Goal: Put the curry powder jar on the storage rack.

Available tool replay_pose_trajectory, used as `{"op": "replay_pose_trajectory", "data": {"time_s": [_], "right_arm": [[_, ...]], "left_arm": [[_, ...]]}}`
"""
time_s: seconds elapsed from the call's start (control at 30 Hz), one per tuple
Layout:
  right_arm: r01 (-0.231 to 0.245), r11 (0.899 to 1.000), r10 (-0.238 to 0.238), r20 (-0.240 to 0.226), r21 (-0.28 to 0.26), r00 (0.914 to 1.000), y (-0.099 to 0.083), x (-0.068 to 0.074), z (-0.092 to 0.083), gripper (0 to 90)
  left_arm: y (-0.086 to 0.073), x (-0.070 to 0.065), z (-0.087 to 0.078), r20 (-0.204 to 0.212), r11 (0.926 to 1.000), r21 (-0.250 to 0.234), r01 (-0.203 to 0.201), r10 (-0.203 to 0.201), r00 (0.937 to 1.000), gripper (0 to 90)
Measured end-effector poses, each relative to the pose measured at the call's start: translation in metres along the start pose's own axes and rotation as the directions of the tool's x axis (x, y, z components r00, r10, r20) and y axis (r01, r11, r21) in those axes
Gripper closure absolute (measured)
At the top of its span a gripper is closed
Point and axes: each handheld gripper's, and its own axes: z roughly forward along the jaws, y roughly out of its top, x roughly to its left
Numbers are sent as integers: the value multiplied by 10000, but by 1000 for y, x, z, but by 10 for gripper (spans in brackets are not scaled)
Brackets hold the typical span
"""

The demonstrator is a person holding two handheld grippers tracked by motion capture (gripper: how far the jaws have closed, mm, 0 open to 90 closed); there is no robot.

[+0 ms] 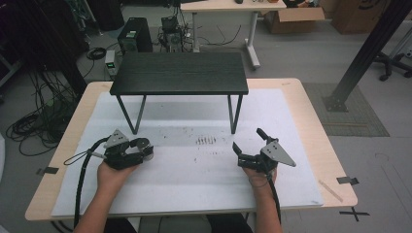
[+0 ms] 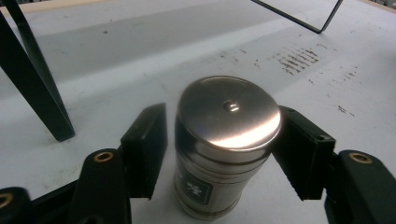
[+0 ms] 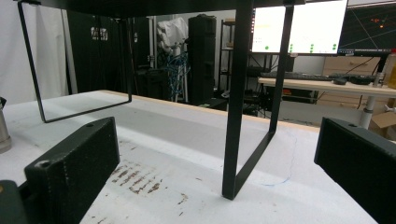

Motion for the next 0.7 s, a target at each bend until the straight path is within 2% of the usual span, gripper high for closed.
{"op": "replay_pose_trajectory", "data": {"time_s": [0.17,0.3,0.5,0.7], "right_arm": [[-2,10000,2,2,18,10000,0,0,0,0],[6,10000,-6,3,22,10000,0,0,0,0],[9,10000,-9,2,25,10000,0,0,0,0],[-8,10000,8,0,32,10000,0,0,0,0]], "left_arm": [[-2,0,0,20,9999,-118,-43,43,10000,468],[-2,-1,-1,-46,9997,-159,-201,201,9998,480],[-1,0,-3,-5,9997,-174,-176,176,9998,485],[3,-1,-10,169,9989,-468,-83,91,9998,485]]}}
